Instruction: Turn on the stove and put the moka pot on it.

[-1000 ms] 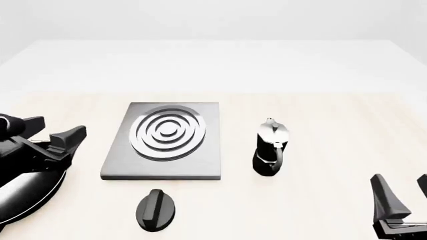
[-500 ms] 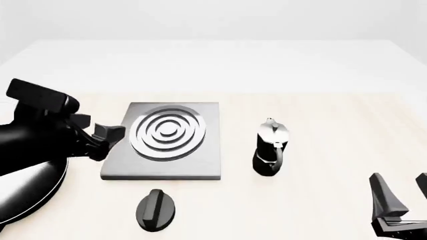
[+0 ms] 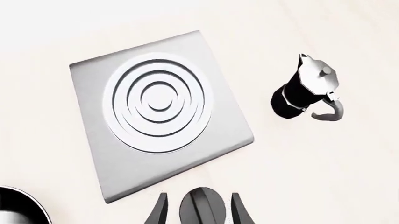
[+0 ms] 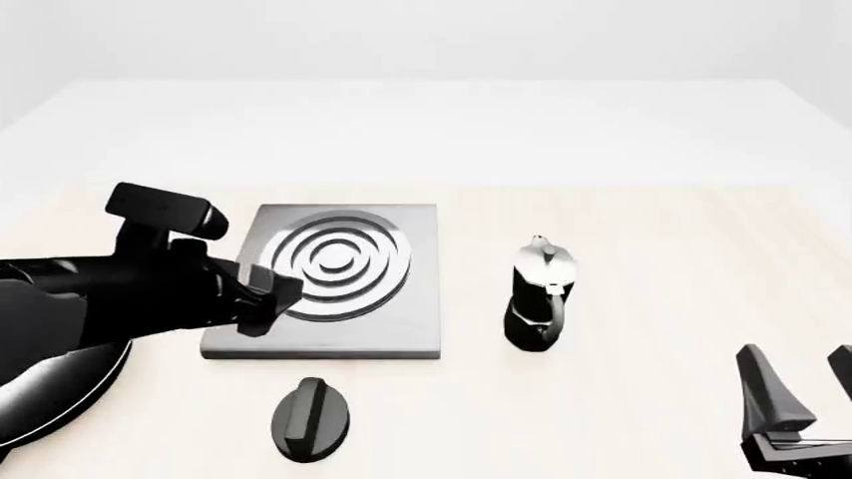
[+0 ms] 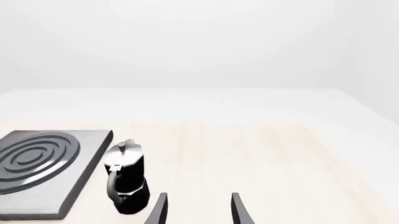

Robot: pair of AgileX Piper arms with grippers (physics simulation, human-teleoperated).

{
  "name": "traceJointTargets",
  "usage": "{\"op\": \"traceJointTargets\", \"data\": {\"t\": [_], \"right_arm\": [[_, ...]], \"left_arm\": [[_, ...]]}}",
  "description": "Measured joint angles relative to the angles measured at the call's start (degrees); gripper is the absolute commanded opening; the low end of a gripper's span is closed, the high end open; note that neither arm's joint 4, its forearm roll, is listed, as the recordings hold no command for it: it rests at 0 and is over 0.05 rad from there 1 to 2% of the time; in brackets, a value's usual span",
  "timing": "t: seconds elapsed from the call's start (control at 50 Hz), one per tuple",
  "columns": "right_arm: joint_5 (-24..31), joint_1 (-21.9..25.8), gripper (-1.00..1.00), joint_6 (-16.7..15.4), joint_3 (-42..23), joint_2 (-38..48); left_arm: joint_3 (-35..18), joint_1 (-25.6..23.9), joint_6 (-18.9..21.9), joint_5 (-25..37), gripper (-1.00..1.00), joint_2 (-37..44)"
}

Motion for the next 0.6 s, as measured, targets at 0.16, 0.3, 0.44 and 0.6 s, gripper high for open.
{"op": "traceJointTargets", "data": {"t": [0.16, 0.3, 0.44, 0.6], "right_arm": [[-0.16, 0.02, 1.0, 0.24, 0.01, 0.25], [-0.38, 0.07, 1.0, 0.38, 0.02, 0.54], [-0.77, 0.17, 1.0, 0.43, 0.03, 1.08], [-1.22, 0.21, 1.0, 0.49, 0.03, 1.68]], "left_arm": [[1.03, -1.08, -1.31, -1.23, 1.0, 2.11], [2.52, -2.22, -3.23, -2.6, 1.0, 3.6], [4.67, -3.15, -5.31, -4.88, 1.0, 5.25], [6.81, -3.1, -6.53, -7.73, 1.0, 7.41]]}}
